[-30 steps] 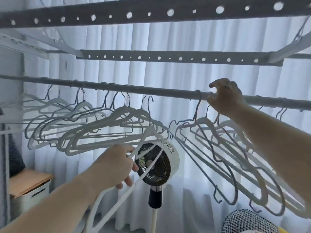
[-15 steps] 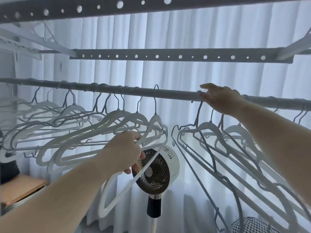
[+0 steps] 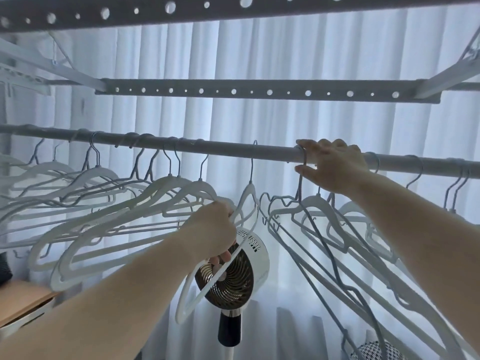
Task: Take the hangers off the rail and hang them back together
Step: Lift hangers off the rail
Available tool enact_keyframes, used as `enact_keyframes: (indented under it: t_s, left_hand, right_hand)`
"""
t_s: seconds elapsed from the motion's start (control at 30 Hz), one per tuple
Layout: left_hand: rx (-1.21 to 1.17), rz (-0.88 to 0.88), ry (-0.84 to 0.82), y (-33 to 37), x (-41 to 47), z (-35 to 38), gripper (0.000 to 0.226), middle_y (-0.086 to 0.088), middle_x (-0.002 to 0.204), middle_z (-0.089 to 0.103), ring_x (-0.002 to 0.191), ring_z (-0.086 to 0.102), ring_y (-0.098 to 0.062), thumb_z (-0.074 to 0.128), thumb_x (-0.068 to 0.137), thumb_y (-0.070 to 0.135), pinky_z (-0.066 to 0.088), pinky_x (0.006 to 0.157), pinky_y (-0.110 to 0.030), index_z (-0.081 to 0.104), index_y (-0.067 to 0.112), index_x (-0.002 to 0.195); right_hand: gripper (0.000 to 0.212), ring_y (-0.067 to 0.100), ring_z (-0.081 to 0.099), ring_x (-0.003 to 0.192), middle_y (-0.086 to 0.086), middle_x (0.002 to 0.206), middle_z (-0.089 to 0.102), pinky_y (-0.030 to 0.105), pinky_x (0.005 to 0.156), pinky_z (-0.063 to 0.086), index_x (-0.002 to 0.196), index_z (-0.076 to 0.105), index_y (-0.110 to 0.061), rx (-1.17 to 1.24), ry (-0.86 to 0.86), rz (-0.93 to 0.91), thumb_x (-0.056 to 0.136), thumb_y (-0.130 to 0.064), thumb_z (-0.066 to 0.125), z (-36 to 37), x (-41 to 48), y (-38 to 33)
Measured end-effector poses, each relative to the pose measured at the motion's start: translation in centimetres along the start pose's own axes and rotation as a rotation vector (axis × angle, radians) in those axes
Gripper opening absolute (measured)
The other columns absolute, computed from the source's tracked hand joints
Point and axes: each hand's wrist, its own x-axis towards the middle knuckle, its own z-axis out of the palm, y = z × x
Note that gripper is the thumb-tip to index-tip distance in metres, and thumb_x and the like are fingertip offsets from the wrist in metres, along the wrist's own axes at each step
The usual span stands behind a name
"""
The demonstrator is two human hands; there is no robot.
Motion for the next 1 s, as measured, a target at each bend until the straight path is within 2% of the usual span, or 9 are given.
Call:
enact_keyframes:
  t_s: [0.17, 0.27, 0.33, 0.4, 0.53, 0.77, 0.9, 0.97, 1.0]
  left_hand:
    - [0.01, -0.026, -0.015, 0.0, 0.2, 0.8, 0.043, -0.019, 0.096, 0.071, 0.055, 0.062, -0.026, 0.028, 0.084, -0.001, 0.051, 0.051, -0.031, 0.049, 0.012, 0.119]
    - [0.009, -0.034, -0.028, -0.1, 0.1, 1.3, 0.04, -0.018, 0.097, 0.07, 0.052, 0.06, -0.026, 0.026, 0.083, -0.002, 0.049, 0.048, -0.031, 0.05, 0.016, 0.109]
    - [0.007, -0.044, -0.042, 0.0, 0.0, 1.5, 0.034, -0.019, 0.095, 0.071, 0.061, 0.062, -0.033, 0.026, 0.083, -0.002, 0.049, 0.052, -0.031, 0.047, 0.019, 0.1]
    - [-0.005, -0.056, -0.049, 0.1, 0.1, 1.3, 0.032, -0.018, 0.094, 0.071, 0.066, 0.063, -0.034, 0.026, 0.083, -0.001, 0.049, 0.056, -0.032, 0.046, 0.019, 0.098]
    - [-0.019, -0.039, -0.04, 0.7, 0.8, 0.8, 0.035, -0.015, 0.087, 0.068, 0.058, 0.06, -0.028, 0.028, 0.084, -0.001, 0.046, 0.05, -0.027, 0.049, 0.018, 0.105]
    - [0.094, -0.039, -0.103, 0.9, 0.3, 0.6, 0.036, -0.019, 0.097, 0.071, 0.049, 0.055, -0.023, 0.029, 0.087, 0.001, 0.046, 0.05, -0.028, 0.048, 0.008, 0.117]
    - [0.049, 0.001, -0.106, 0.4, -0.4, 0.2, 0.025, -0.005, 0.077, 0.066, 0.037, 0.053, -0.013, 0.037, 0.093, 0.019, 0.042, 0.04, -0.022, 0.055, 0.008, 0.107]
    - [0.044, 0.034, -0.089, 0.2, -0.8, -0.4, 0.035, 0.0, 0.077, 0.062, 0.047, 0.058, -0.014, 0.039, 0.094, 0.039, 0.046, 0.047, -0.023, 0.057, 0.011, 0.105]
    - [0.065, 0.052, -0.053, 0.0, -1.1, -0.8, 0.041, 0.0, 0.081, 0.063, 0.059, 0.061, -0.017, 0.038, 0.092, 0.047, 0.05, 0.057, -0.027, 0.058, 0.015, 0.106]
  right_hand:
    - [0.05, 0.029, 0.042, 0.124, 0.006, 0.131, 0.051, 0.043, 0.101, 0.032, 0.138, 0.031, -0.028, 0.006, 0.016, -0.008, 0.092, -0.047, 0.04, 0.1, -0.1, -0.1]
    - [0.056, 0.03, 0.039, 0.126, 0.006, 0.135, 0.048, 0.044, 0.102, 0.031, 0.143, 0.022, -0.03, 0.002, 0.014, -0.011, 0.092, -0.047, 0.039, 0.1, -0.1, 0.0]
    - [0.058, 0.03, 0.037, 0.128, 0.006, 0.139, 0.044, 0.044, 0.103, 0.03, 0.146, 0.015, -0.033, -0.007, -0.003, -0.013, 0.093, -0.047, 0.037, 0.1, -0.1, 0.0]
    - [0.055, 0.03, 0.037, 0.129, 0.005, 0.14, 0.044, 0.045, 0.103, 0.029, 0.145, 0.018, -0.033, -0.009, -0.01, -0.009, 0.094, -0.046, 0.035, 0.0, 0.0, 0.0]
    - [0.05, 0.03, 0.039, 0.126, 0.005, 0.136, 0.047, 0.045, 0.102, 0.03, 0.14, 0.027, -0.028, -0.008, -0.009, 0.006, 0.094, -0.045, 0.035, 0.0, 0.0, -0.3]
    - [0.05, 0.028, 0.038, 0.127, 0.005, 0.136, 0.048, 0.044, 0.103, 0.029, 0.138, 0.03, -0.023, 0.001, -0.025, 0.017, 0.094, -0.046, 0.036, -0.1, -0.1, -0.5]
    - [0.051, 0.029, 0.038, 0.127, 0.005, 0.136, 0.048, 0.045, 0.103, 0.029, 0.138, 0.03, -0.023, -0.006, -0.034, 0.023, 0.093, -0.047, 0.036, -0.2, -0.2, -0.7]
    - [0.051, 0.029, 0.038, 0.127, 0.005, 0.136, 0.048, 0.045, 0.102, 0.03, 0.138, 0.03, -0.023, -0.011, -0.031, 0.023, 0.093, -0.047, 0.036, -0.1, -0.2, -0.7]
    - [0.051, 0.029, 0.038, 0.127, 0.005, 0.135, 0.048, 0.045, 0.102, 0.03, 0.138, 0.03, -0.023, -0.01, -0.031, 0.024, 0.093, -0.047, 0.036, -0.2, -0.2, -0.7]
